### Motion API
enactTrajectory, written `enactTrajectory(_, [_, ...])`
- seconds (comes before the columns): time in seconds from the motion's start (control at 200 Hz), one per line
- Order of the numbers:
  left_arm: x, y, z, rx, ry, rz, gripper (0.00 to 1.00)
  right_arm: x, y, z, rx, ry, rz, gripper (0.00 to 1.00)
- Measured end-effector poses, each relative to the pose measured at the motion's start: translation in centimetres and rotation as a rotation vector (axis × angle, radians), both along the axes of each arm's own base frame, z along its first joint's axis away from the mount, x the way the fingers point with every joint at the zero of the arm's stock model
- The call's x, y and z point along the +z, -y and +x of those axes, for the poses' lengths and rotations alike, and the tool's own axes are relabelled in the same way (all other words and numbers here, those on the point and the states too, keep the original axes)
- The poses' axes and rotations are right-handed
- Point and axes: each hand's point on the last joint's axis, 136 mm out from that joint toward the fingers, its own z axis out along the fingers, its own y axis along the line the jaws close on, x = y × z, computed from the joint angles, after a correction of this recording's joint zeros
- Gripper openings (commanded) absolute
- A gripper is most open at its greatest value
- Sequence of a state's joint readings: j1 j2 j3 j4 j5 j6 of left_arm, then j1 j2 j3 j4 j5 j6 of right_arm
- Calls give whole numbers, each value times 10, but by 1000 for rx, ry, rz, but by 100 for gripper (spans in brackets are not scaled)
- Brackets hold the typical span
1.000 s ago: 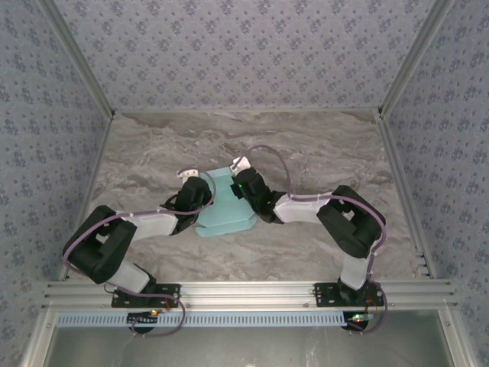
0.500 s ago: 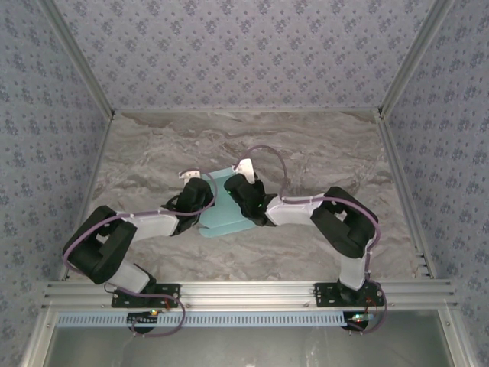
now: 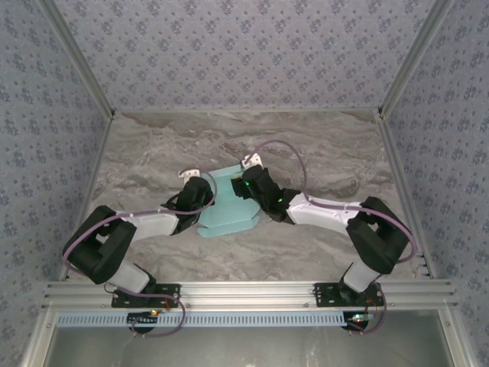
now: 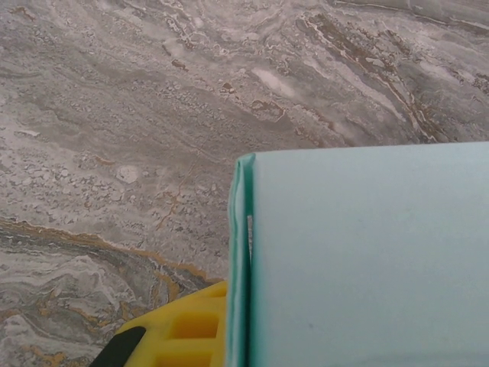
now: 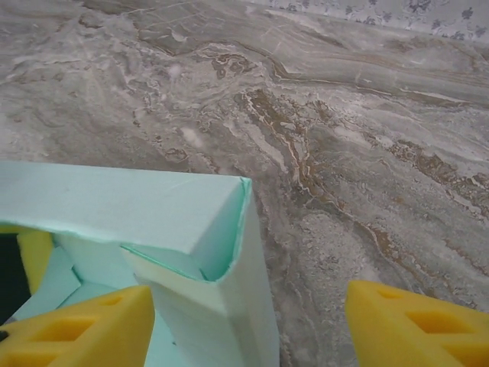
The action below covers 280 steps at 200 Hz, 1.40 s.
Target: Fold the paper box
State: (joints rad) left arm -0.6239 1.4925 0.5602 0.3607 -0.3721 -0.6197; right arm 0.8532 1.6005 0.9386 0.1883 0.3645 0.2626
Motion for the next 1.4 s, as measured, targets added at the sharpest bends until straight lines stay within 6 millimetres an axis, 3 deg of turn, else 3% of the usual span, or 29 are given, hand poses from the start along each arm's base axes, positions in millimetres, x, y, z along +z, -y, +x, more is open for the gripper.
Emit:
enactTrajectory(0.37, [1,1,1,-1,1,-1,0,-16,6,-14,327,-57,-20,61])
enactTrajectory(0.605, [3,1,0,-2,3,-3,0,-38,-3,0,332,-19,-91,44])
enactTrajectory(0.755, [-1,-5,-1,18,-10,17,0,-46,-13,14,292,20,-146,41])
enactTrajectory(0.904, [-1,-6,0,26,-10,11,0,-43,-22,15,302,45,-161,55])
enactTrajectory(1.054, [-1,-4,-1,18,-10,8,0,-44,-25,2,380,31,-149,69])
enactTrajectory(1.249, [0,-4,-1,18,-7,5,0,-23,-1,-19,473,11,-79,75])
enactTrajectory(1.399, [0,-3,0,16,-6,2,0,-4,14,-22,504,34,-45,75])
